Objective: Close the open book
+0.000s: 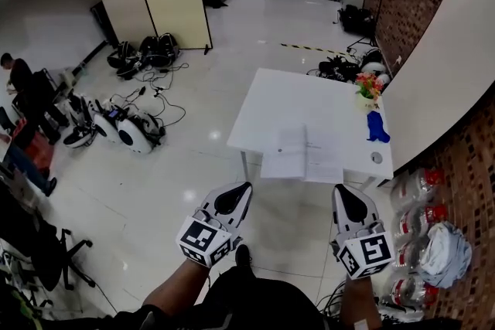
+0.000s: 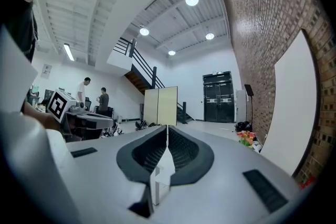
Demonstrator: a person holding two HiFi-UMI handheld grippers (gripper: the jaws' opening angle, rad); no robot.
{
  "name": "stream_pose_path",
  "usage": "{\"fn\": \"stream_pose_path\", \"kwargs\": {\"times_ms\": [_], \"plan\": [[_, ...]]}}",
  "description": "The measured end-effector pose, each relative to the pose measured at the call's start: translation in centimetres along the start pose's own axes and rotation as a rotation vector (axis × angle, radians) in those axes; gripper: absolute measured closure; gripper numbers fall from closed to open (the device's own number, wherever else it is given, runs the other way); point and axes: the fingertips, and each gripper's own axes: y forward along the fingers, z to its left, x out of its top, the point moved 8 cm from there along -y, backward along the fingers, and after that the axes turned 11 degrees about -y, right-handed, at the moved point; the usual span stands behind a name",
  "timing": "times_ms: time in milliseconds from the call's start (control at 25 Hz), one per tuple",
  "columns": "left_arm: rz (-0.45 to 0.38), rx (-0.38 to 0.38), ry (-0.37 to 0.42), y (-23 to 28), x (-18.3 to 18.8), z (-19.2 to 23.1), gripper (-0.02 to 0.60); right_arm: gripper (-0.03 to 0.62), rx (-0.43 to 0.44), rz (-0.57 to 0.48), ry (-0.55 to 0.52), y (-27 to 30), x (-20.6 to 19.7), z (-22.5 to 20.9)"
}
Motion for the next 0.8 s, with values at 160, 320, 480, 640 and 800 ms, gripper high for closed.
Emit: {"fn": "stream_pose_path", "kwargs": {"times_ms": [160,320,480,640,800], "plan": [[0.024,-0.015,0.004,2.1,1.2,4.9,0.584,0.591,-0.033,0.004,0.007,5.4,0.7,0.0],[0.013,-0.055,-0.001,3.7,2.4,9.4,0.584,0.591,-0.053,0.046,-0.015,10.1,1.3,0.4],[0.008,-0.082,-0.002,4.9,2.9,12.9,0.584,0.591,-0.074,0.053,-0.016,13.5,1.2,0.6],[0.015,-0.073,-0.026,6.4,2.6,14.4,0.584,0.591,-0.054,0.065,-0.029,15.8,1.2,0.1],[0.031,-0.050,-0.031,8.2,2.4,14.8,0.584,0.589,-0.024,0.071,-0.024,17.6,0.2,-1.1]]}}
